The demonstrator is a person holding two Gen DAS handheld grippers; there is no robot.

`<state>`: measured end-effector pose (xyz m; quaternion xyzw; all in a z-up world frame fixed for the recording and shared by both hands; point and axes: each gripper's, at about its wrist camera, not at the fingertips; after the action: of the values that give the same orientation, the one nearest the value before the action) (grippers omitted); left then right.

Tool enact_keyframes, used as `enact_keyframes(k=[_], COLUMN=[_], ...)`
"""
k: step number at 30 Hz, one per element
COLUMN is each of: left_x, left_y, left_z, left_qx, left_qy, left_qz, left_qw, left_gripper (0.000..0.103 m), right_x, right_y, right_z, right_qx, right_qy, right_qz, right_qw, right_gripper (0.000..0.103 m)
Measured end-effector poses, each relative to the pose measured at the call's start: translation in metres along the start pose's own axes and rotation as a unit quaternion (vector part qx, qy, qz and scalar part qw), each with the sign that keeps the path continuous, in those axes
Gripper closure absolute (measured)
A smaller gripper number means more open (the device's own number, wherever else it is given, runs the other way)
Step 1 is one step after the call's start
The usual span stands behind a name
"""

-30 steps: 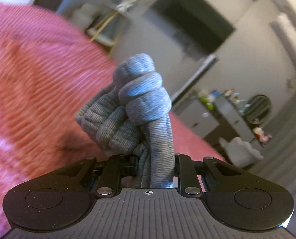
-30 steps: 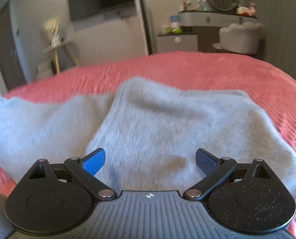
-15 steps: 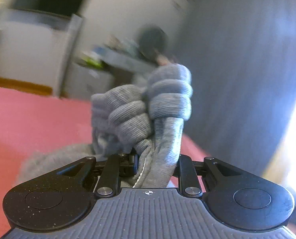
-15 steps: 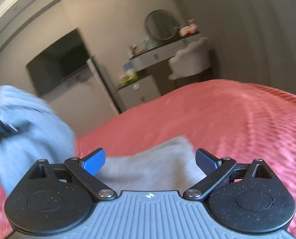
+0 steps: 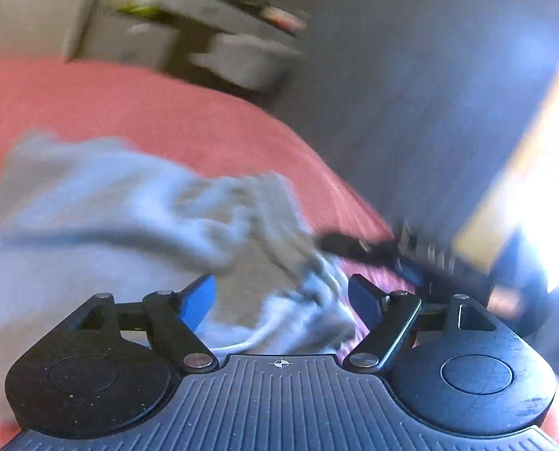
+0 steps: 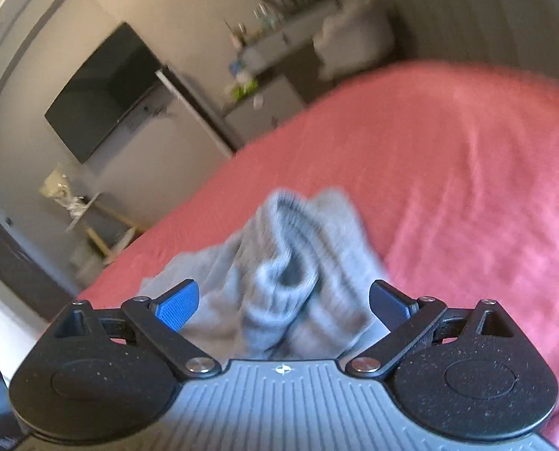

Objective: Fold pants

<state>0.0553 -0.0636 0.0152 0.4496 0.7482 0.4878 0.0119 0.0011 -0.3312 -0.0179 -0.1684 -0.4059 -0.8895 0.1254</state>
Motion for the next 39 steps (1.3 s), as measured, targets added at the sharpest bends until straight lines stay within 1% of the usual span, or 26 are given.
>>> enact_keyframes(k=[2,3,5,7,9,10,12,14,16,17,18,20,22,23,24,25,26,27,28,29,31,33,34,35,37,39], left_x=[0.014,0.023,0.036,0.046,0.045,0.044,0.031,0.029,0.036,0.037,0.043,0.045,0.052,0.051,0.05,0.049,0.047,0.045,0.042,0.041,0.04,0.037,0.036,0.036,0.038,0.044], left_y=[0.009,0.009,0.006,-0.003,-0.008,-0.009,-0.007,-0.01,-0.016,-0.017,-0.02,-0.02,-0.024,-0.025,-0.025,-0.026,-0.026,-0.026,-0.027,-0.027,-0.027,-0.027,-0.027,-0.027,-0.027,-0.025], left_z=[0.029,0.043,0.069,0.089,0.097,0.104,0.108,0.105,0.102,0.1,0.098,0.098,0.103,0.104,0.104,0.104,0.104,0.105,0.106,0.107,0.106,0.105,0.105,0.106,0.109,0.111], left_qx=[0.066,0.099,0.147,0.172,0.174,0.183,0.194,0.181,0.173,0.172,0.174,0.178,0.18,0.181,0.182,0.182,0.181,0.18,0.18,0.179,0.175,0.167,0.166,0.168,0.175,0.185], left_qy=[0.059,0.09,0.127,0.177,0.213,0.223,0.229,0.234,0.238,0.237,0.235,0.231,0.232,0.233,0.236,0.239,0.243,0.246,0.252,0.256,0.258,0.264,0.268,0.27,0.269,0.278], left_qz=[-0.021,-0.034,-0.053,-0.068,-0.07,-0.065,-0.06,-0.058,-0.054,-0.055,-0.058,-0.063,-0.061,-0.057,-0.052,-0.046,-0.037,-0.03,-0.023,-0.019,-0.016,-0.011,-0.007,-0.005,-0.005,0.003], left_qw=[0.9959,0.9904,0.9796,0.9667,0.9589,0.9553,0.9519,0.9535,0.9543,0.9545,0.9545,0.9545,0.954,0.9537,0.9532,0.9527,0.9523,0.952,0.9507,0.9497,0.95,0.9498,0.9488,0.9481,0.947,0.9425], left_gripper=[0.02,0.02,0.018,0.018,0.017,0.017,0.015,0.013,0.012,0.012,0.012,0.012,0.012,0.012,0.012,0.012,0.012,0.012,0.012,0.012,0.011,0.01,0.01,0.01,0.01,0.012], right_x=[-0.012,-0.018,-0.028,-0.029,-0.033,-0.038,-0.054,-0.061,-0.063,-0.063,-0.059,-0.044,-0.031,-0.025,-0.024,-0.026,-0.035,-0.047,-0.053,-0.051,-0.04,-0.028,-0.025,-0.019,-0.014,-0.018], right_y=[-0.002,-0.002,0.0,-0.001,-0.002,-0.003,-0.006,-0.01,-0.011,-0.008,-0.004,0.007,0.012,0.012,0.011,0.008,0.003,-0.002,-0.005,-0.001,0.006,0.009,0.011,0.011,0.011,0.005], right_z=[-0.003,-0.002,0.004,0.004,0.007,0.012,0.016,0.014,0.014,0.015,0.018,0.026,0.024,0.021,0.017,0.013,0.012,0.009,0.005,0.004,0.012,0.032,0.043,0.057,0.072,0.082], right_qx=[-0.008,-0.003,0.014,0.01,0.015,0.033,0.052,0.041,0.036,0.036,0.036,0.021,-0.018,-0.023,-0.014,0.011,0.043,0.069,0.07,0.054,0.056,0.101,0.127,0.149,0.161,0.164], right_qy=[-0.018,-0.031,-0.065,-0.069,-0.06,-0.065,-0.072,-0.072,-0.08,-0.077,-0.065,-0.032,0.008,0.013,0.005,-0.022,-0.063,-0.107,-0.135,-0.142,-0.126,-0.139,-0.137,-0.125,-0.086,-0.024], right_qz=[0.008,0.021,0.039,0.043,0.051,0.056,0.08,0.085,0.078,0.073,0.064,0.037,0.008,-0.006,-0.013,-0.012,0.007,0.04,0.059,0.052,0.021,-0.016,-0.029,-0.042,-0.058,-0.042], right_qw=[1.0,0.999,0.997,0.997,0.997,0.996,0.993,0.993,0.993,0.994,0.995,0.999,1.0,1.0,1.0,1.0,0.997,0.991,0.987,0.987,0.99,0.985,0.982,0.98,0.982,0.985], right_gripper=[0.006,0.006,0.006,0.006,0.006,0.006,0.006,0.009,0.028,0.033,0.045,0.047,0.05,0.051,0.052,0.051,0.047,0.035,0.019,0.016,0.016,0.016,0.016,0.016,0.016,0.016])
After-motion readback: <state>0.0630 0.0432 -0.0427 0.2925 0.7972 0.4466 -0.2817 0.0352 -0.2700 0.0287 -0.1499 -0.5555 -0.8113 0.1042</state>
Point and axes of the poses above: each gripper's, at about its wrist camera, not at the fingertips, and x roughly against the way its jaws point, z to its left, y to its top, and after that the axes turned 8 degrees about -z, right-handed
